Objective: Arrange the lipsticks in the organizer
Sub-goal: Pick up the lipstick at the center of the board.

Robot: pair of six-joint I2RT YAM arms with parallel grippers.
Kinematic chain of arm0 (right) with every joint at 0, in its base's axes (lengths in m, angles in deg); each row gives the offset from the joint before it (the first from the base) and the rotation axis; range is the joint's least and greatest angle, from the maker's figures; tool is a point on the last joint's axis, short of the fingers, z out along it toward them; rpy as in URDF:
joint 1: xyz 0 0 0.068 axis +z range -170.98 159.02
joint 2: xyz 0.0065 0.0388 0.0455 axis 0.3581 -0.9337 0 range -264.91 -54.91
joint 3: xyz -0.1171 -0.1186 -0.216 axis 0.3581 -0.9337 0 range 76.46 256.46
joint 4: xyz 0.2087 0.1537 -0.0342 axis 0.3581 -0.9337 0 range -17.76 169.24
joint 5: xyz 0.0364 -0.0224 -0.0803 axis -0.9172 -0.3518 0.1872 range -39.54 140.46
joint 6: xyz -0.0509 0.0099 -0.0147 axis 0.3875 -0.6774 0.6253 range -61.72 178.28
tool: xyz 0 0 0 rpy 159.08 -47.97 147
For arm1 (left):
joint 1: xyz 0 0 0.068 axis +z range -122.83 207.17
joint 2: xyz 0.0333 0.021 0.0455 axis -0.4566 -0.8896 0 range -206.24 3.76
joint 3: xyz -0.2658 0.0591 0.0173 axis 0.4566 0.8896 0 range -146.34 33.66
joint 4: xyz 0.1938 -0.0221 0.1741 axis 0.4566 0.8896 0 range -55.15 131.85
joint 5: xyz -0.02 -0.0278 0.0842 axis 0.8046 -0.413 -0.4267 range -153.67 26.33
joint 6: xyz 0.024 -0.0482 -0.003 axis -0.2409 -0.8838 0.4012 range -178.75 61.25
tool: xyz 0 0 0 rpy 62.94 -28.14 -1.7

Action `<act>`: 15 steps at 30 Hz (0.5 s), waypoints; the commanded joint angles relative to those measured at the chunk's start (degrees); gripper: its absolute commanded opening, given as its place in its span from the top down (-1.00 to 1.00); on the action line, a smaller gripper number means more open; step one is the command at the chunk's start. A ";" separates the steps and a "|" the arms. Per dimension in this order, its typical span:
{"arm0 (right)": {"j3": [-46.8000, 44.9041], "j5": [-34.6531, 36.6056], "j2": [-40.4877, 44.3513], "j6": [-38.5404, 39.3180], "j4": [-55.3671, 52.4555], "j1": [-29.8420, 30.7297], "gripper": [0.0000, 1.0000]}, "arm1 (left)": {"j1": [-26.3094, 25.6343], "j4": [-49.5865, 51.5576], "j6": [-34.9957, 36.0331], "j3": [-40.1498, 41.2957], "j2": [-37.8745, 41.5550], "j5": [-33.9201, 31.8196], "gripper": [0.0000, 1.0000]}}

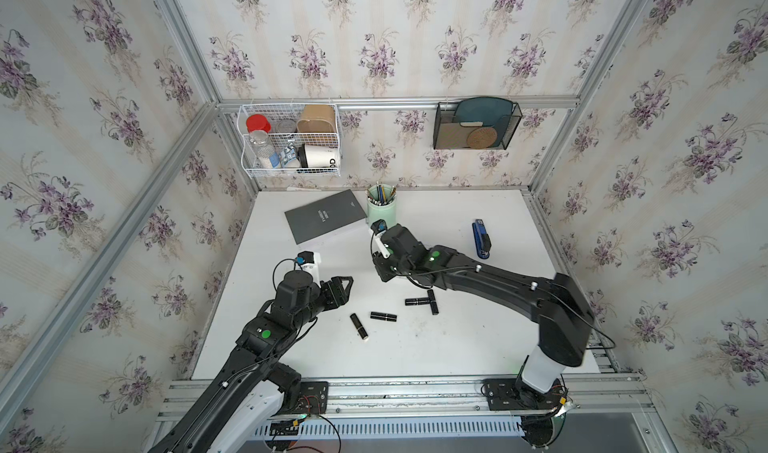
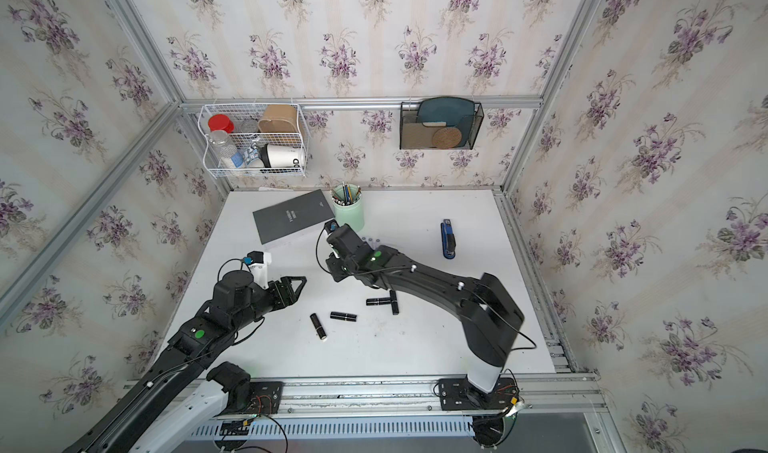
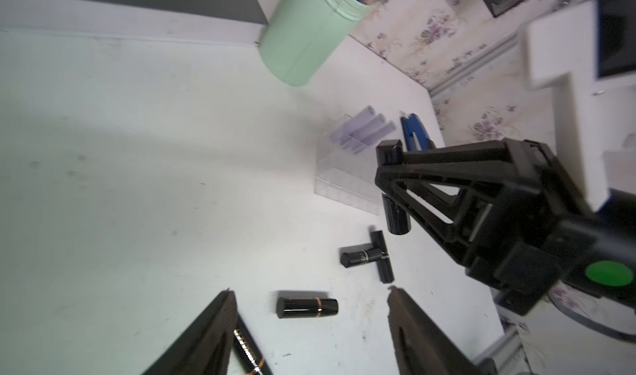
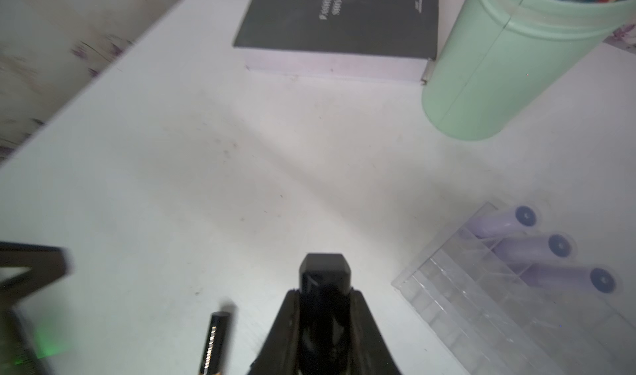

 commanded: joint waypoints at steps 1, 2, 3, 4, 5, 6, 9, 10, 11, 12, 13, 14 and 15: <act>-8.28 -16.81 6.98 -8.54 17.32 -3.38 0.76 | -2.74 -19.67 -5.76 3.78 -2.27 16.16 -0.49; -9.92 -20.27 8.41 -10.19 19.84 -4.06 0.75 | -5.03 -23.77 -6.33 4.44 -3.45 16.96 -0.50; -11.21 -23.22 9.51 -11.45 22.41 -4.26 0.75 | -7.43 -27.98 -6.31 5.07 -4.40 16.97 -0.49; -12.52 -25.92 10.52 -12.46 24.85 -4.28 0.74 | -9.51 -31.62 -6.08 5.87 -5.10 16.39 -0.49; -13.95 -28.19 11.47 -13.83 26.87 -4.28 0.74 | -11.10 -35.12 -5.92 6.73 -5.65 15.97 -0.47; -15.54 -30.02 12.42 -14.57 29.65 -4.28 0.74 | -12.05 -38.83 -5.99 7.62 -6.24 16.35 -0.44; -21.31 -32.36 15.39 -19.21 39.79 -4.49 0.76 | -13.25 -45.44 -6.22 8.79 -7.72 17.94 -0.31; -22.65 -33.25 15.92 -21.00 42.88 -4.48 0.76 | -13.31 -45.71 -5.88 8.55 -8.14 18.00 -0.26; -23.52 -34.14 16.26 -22.60 45.13 -4.46 0.76 | -13.32 -45.50 -5.55 8.13 -8.72 18.12 -0.17; -24.24 -34.93 16.48 -24.20 47.15 -4.48 0.78 | -13.32 -45.25 -5.08 7.60 -9.58 18.08 -0.13; -24.49 -35.42 16.57 -24.92 47.93 -4.50 0.78 | -13.32 -45.44 -4.89 7.35 -9.83 18.11 0.00; -24.72 -35.81 16.81 -25.23 48.19 -4.46 0.78 | -13.32 -45.89 -4.91 7.29 -9.83 18.13 0.07; -24.82 -35.94 17.13 -25.16 48.04 -4.45 0.79 | -13.32 -46.19 -4.87 7.35 -9.57 18.01 0.10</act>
